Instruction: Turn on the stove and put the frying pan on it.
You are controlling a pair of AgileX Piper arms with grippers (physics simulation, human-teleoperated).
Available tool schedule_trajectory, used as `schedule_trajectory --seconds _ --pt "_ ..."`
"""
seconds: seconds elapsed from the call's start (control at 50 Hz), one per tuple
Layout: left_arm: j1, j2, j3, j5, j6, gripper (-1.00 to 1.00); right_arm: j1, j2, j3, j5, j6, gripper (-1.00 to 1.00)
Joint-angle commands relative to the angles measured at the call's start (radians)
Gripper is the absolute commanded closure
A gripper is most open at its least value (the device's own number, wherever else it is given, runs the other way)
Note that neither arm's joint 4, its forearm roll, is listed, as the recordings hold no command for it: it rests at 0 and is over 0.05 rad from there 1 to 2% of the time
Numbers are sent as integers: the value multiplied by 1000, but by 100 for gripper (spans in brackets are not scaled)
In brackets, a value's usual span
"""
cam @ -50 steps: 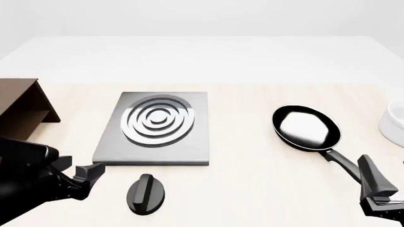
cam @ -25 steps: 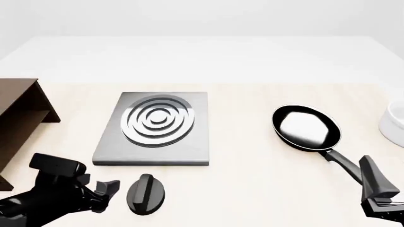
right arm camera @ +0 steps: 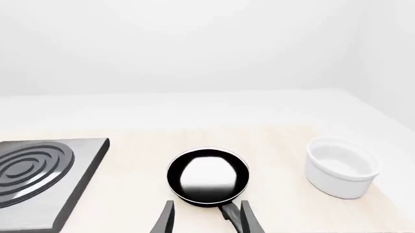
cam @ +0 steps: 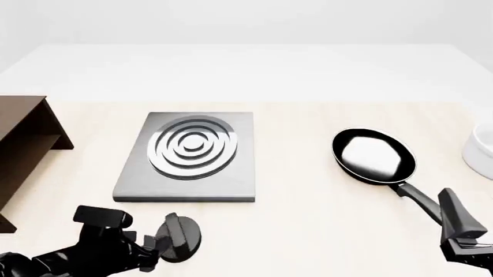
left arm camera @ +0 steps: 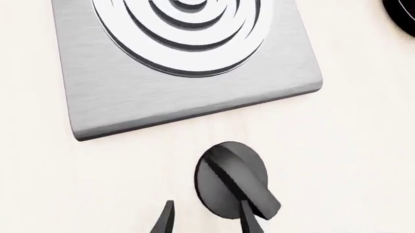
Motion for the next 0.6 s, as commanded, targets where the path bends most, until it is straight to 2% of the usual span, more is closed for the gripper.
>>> schedule_trajectory --seconds 0.02,0.14,0.24,0.32,0.54,0.6 --pt "-100 86 14 -108 -122 -100 -9 5 0 -2 6 -100" --pt "-74 73 6 -91 -89 -100 -9 7 0 -4 0 -100" --pt "-87 50 14 -98 -130 -100 -7 3 0 -1 -4 -100" --pt "-95 33 14 -83 -128 -100 -7 8 0 -4 -3 -100" --pt "-119 -195 38 129 -96 -100 -7 24 0 -16 0 -100" --pt "-130 -287 40 219 -95 -100 -4 21 0 -9 2 -100"
